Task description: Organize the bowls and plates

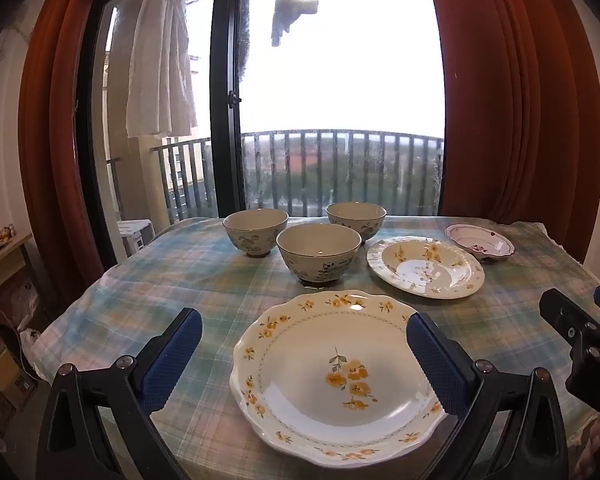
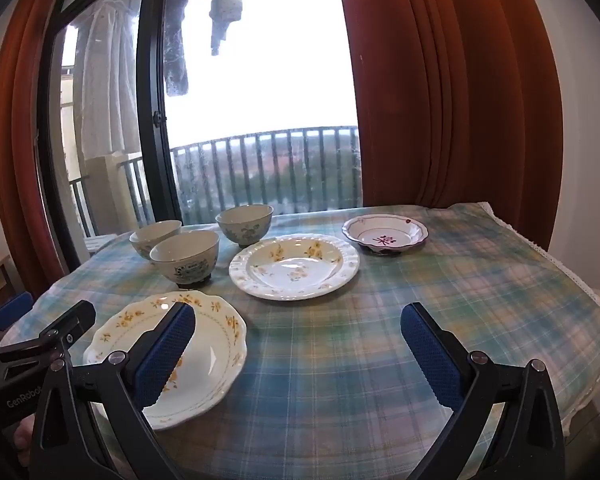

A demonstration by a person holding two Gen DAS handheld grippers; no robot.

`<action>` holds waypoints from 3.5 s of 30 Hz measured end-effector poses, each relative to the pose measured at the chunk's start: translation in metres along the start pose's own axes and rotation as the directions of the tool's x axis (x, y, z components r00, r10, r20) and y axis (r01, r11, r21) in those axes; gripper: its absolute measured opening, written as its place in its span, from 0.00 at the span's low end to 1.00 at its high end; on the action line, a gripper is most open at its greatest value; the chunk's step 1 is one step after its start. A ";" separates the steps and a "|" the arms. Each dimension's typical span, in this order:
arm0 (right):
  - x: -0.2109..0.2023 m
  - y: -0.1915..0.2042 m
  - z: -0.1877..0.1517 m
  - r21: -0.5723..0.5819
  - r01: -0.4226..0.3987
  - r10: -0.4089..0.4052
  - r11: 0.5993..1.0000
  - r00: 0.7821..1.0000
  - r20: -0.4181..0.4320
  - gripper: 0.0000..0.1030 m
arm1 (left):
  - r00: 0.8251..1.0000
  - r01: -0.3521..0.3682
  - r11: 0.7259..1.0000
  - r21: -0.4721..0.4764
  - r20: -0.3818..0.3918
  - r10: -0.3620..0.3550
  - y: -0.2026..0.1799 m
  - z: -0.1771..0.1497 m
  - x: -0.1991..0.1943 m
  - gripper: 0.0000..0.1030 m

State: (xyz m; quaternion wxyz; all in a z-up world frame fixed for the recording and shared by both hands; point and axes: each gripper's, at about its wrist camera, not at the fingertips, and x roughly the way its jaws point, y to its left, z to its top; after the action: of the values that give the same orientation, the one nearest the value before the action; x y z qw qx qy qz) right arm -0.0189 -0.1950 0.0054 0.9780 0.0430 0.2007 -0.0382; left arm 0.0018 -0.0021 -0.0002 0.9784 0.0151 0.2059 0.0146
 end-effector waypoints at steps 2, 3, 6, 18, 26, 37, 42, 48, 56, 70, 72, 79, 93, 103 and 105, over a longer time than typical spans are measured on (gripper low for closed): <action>0.001 0.003 -0.001 -0.008 -0.004 0.004 1.000 1.000 -0.010 1.00 | 1.000 0.014 1.000 0.004 -0.013 -0.014 -0.001 0.003 0.007 1.00; 0.001 0.005 -0.002 -0.012 -0.007 0.007 1.000 1.000 -0.014 1.00 | 0.999 0.035 0.999 -0.012 -0.004 -0.035 0.003 0.000 0.008 1.00; 0.008 0.004 0.001 -0.005 0.002 -0.002 1.000 0.999 -0.034 1.00 | 0.998 0.065 0.998 -0.007 -0.006 -0.065 0.001 -0.003 0.009 1.00; 0.013 0.014 -0.005 -0.058 0.019 -0.020 0.998 1.000 -0.012 1.00 | 0.997 0.081 0.997 0.018 -0.007 -0.081 -0.002 -0.008 0.013 1.00; 0.011 0.012 -0.005 -0.043 0.021 -0.022 0.999 1.000 -0.018 1.00 | 0.997 0.080 0.997 0.018 -0.006 -0.080 -0.003 -0.008 0.011 1.00; 0.009 0.011 -0.006 -0.039 0.023 -0.024 0.999 0.999 -0.022 1.00 | 0.997 0.078 0.997 0.015 -0.004 -0.078 -0.004 -0.008 0.007 1.00; 0.006 0.012 -0.007 -0.041 0.032 -0.033 0.999 0.999 -0.017 1.00 | 0.997 0.079 0.997 0.015 -0.003 -0.079 -0.003 -0.008 0.007 1.00; 0.006 0.011 -0.007 -0.039 0.033 -0.034 0.999 0.999 -0.022 1.00 | 0.997 0.080 0.997 0.014 -0.007 -0.080 -0.004 -0.009 0.006 1.00; 0.007 0.010 -0.006 -0.036 0.034 -0.035 0.999 0.999 -0.029 1.00 | 0.997 0.080 0.997 0.014 -0.011 -0.080 -0.003 -0.009 0.005 1.00; 0.008 0.010 -0.006 -0.038 0.035 -0.036 0.999 0.999 -0.028 1.00 | 0.997 0.079 0.997 0.015 -0.011 -0.079 -0.004 -0.009 0.004 1.00; 0.007 0.010 -0.006 -0.037 0.035 -0.036 0.999 0.999 -0.028 1.00 | 0.997 0.080 0.997 0.015 -0.013 -0.080 -0.003 -0.008 0.005 1.00; 0.007 0.010 -0.005 -0.037 0.036 -0.037 0.999 0.999 -0.028 1.00 | 0.997 0.080 0.997 0.015 -0.012 -0.080 -0.003 -0.008 0.005 1.00; 0.013 0.011 -0.003 -0.032 0.033 -0.034 0.999 0.999 -0.033 1.00 | 0.997 0.072 0.997 0.022 -0.031 -0.071 0.000 -0.008 0.015 0.99; 0.054 0.036 0.003 -0.040 0.012 -0.016 0.999 0.996 -0.084 0.99 | 0.997 0.039 0.998 0.039 -0.066 -0.036 0.014 -0.005 0.049 0.94; 0.064 0.044 0.002 -0.048 0.007 -0.012 0.999 0.995 -0.102 0.98 | 0.996 0.041 0.999 0.036 -0.086 -0.037 0.019 -0.007 0.059 0.91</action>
State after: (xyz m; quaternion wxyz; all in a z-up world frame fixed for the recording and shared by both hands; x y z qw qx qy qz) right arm 0.0444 -0.1557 -0.0151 0.9669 0.0206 0.2518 -0.0357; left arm 0.0525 0.0192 -0.0296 0.9683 0.0290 0.2481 -0.0078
